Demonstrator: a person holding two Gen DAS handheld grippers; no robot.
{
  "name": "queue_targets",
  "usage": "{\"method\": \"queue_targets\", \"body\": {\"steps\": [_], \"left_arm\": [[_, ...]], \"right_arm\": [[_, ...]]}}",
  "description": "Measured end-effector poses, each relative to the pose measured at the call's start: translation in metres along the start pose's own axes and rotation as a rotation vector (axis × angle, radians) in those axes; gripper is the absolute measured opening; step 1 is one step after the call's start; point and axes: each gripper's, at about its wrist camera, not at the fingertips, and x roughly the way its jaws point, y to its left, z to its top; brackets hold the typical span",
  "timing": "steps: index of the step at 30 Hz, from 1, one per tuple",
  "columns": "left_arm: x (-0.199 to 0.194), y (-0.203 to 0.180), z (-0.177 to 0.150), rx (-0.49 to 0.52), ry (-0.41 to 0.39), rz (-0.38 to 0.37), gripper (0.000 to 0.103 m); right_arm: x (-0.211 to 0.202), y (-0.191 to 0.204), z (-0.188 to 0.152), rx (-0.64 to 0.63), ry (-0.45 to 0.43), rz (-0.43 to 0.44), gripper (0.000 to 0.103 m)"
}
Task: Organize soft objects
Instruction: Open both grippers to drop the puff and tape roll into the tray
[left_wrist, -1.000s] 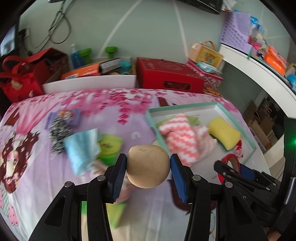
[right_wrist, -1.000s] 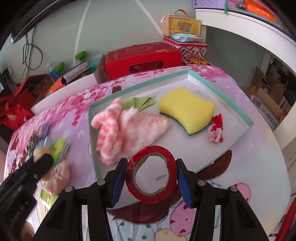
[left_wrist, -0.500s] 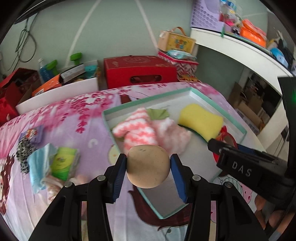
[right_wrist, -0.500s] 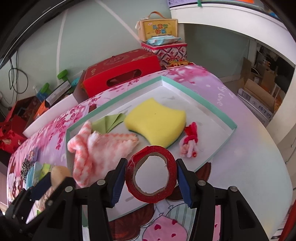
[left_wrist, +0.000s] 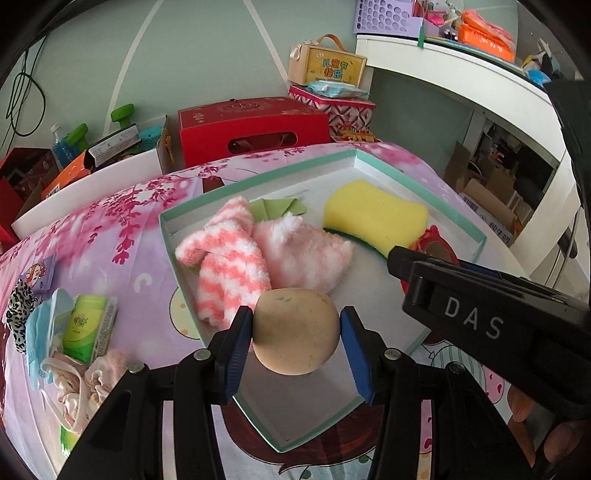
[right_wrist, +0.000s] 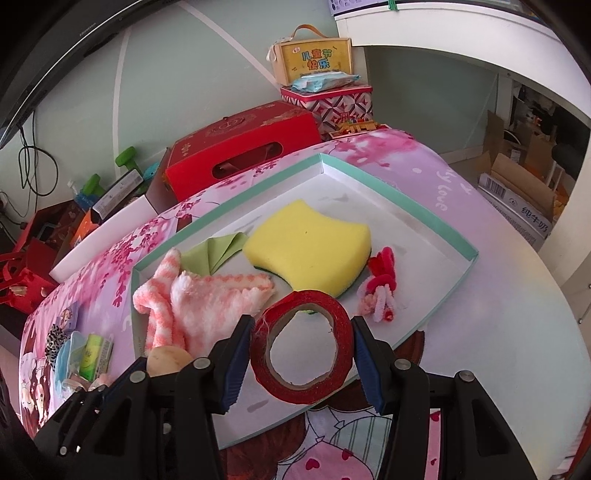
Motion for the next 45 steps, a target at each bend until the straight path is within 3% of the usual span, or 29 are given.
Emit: {"method": "queue_targets", "body": {"steps": [4,7,13,26,41,43,45], "left_arm": [[0.002,-0.001,-0.002,0.003,0.01,0.003,0.052],[0.002,-0.001,-0.002,0.003,0.02,0.007,0.065],[-0.001,0.002,-0.004,0.01,0.059,0.044,0.074],[-0.02,0.018,-0.006,-0.018,0.084,0.131,0.075],[-0.04,0.063,-0.009,-0.198,0.075,0.188,0.076],[-0.039,0.069,-0.01,-0.227,0.076,0.205,0.091],[-0.039,0.075,-0.011,-0.248,0.079,0.215,0.092]], "right_arm": [[0.004,-0.001,-0.001,0.0,0.011,-0.001,0.056],[0.008,-0.001,-0.002,-0.002,0.024,-0.009,0.056],[0.011,-0.001,-0.003,-0.006,0.033,-0.008,0.056],[0.016,0.001,-0.005,-0.017,0.052,-0.009,0.057],[0.014,0.001,-0.005,-0.024,0.048,-0.008,0.063],[0.013,0.002,-0.005,-0.027,0.045,-0.006,0.072],[0.011,0.003,-0.004,-0.034,0.036,-0.005,0.077]]}}
